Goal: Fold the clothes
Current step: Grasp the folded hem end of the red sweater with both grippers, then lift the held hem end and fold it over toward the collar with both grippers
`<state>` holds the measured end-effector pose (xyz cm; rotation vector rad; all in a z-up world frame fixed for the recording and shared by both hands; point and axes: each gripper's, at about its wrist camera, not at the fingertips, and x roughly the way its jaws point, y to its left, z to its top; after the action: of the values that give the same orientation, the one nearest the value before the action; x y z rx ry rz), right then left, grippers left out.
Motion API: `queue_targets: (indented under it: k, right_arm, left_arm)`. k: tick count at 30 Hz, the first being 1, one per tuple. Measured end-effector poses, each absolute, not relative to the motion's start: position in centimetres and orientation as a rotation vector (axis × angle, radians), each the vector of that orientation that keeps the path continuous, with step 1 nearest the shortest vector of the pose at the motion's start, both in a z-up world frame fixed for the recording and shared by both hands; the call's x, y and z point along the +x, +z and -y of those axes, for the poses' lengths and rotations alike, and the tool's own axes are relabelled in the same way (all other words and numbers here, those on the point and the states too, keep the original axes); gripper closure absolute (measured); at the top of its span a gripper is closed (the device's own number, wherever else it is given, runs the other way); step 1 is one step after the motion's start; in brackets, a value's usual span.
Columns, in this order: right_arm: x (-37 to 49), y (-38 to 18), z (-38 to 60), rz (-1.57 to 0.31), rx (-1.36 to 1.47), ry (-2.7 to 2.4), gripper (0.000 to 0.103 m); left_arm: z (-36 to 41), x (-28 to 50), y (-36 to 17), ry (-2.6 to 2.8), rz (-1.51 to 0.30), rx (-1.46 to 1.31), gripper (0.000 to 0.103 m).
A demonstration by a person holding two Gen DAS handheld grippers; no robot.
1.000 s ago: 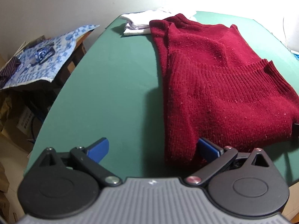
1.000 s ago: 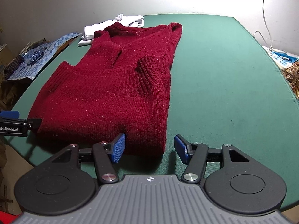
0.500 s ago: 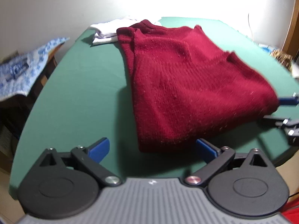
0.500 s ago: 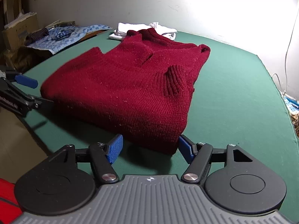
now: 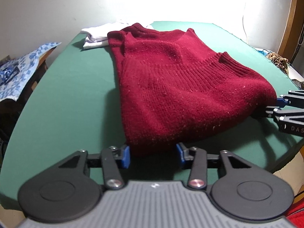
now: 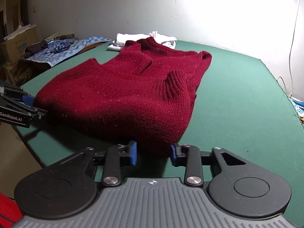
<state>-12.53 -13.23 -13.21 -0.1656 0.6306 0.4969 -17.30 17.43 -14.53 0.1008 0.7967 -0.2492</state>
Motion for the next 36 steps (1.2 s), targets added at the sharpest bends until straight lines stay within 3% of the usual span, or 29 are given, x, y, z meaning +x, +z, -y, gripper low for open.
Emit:
queue_targets:
  k: [5, 21, 29, 36]
  right_arm:
    - [-12.4, -12.1, 13.4, -0.624, -0.157, 0.522, 0.074]
    - [-16.9, -9.9, 17.8, -0.774, -0.184, 0.711, 0.075]
    - [-16.3, -8.3, 19.4, -0.846, -0.032, 0.750, 0.076]
    - [-13.2, -5.5, 19.8, -0.789, 0.219, 0.690, 0.076]
  left_arm:
    - [-17.2, -17.7, -13.5, -0.236, -0.781, 0.100, 0.073]
    - [-17.0, -24.8, -11.2, -0.309, -0.874, 0.118, 0.075]
    - [-17.2, -24.6, -8.1, -0.316, -0.814, 0.016, 0.078]
    - [-18.4, -20.8, -4.1, -0.245, -0.704, -0.088, 0.078]
